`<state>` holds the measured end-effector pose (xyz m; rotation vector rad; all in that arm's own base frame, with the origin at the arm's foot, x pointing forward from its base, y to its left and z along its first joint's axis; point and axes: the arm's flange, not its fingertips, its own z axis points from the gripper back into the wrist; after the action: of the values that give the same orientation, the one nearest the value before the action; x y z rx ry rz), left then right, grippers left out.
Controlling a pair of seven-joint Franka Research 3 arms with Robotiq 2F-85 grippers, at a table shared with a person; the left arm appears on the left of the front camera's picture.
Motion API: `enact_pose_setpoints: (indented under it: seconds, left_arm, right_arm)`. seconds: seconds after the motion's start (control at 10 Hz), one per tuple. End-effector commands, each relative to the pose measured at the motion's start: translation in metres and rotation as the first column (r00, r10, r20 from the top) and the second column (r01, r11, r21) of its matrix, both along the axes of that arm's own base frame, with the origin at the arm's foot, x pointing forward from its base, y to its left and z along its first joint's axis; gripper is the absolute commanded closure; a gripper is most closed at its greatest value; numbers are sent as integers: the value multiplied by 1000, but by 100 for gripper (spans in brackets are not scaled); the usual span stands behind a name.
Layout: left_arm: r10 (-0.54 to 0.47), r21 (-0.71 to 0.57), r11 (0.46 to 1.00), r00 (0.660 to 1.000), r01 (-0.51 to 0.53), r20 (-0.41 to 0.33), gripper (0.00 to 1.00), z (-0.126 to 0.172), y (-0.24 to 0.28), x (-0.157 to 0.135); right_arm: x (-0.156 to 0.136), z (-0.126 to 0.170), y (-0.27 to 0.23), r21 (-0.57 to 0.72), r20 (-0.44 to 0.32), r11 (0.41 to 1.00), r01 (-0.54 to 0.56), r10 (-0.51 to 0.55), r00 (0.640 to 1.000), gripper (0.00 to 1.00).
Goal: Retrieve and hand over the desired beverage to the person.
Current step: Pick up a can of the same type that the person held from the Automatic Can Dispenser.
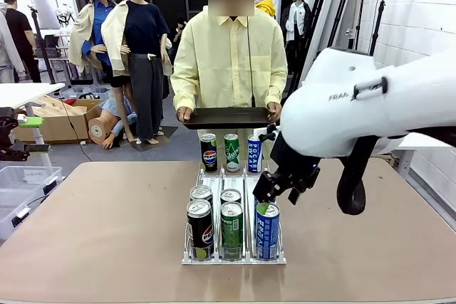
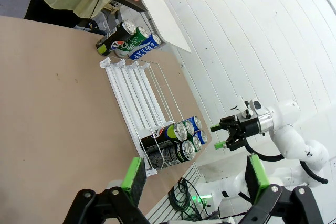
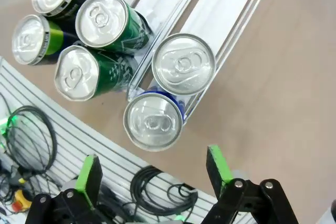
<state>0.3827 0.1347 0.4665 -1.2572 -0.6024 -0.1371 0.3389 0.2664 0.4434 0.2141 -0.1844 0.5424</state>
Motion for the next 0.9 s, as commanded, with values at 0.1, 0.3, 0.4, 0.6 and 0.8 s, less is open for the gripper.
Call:
enact_pose_setpoints:
  seconds: [0.1, 0.3, 0.4, 0.6, 0.8]
  left_arm:
    - [3, -20, 1000, 1000, -3, 2, 0, 1, 1, -1]
    - [3, -20, 1000, 1000, -3, 2, 0, 1, 1, -1]
    - [3, -20, 1000, 1000, -3, 2, 0, 1, 1, -1]
    - [3, -20, 1000, 1000, -3, 2, 0, 1, 1, -1]
    - [3, -20, 1000, 1000, -3, 2, 0, 1, 1, -1]
  right_arm:
    - [3, -19, 20, -59, 23, 997, 53, -51, 998, 0]
    - [7, -28, 29, -91, 37, 994, 63, -60, 998, 0]
    - [8, -31, 32, -103, 38, 993, 65, -61, 997, 0]
    - [7, -37, 36, -115, 57, 991, 63, -56, 997, 0]
    - [14, -42, 39, -131, 77, 989, 74, -64, 995, 0]
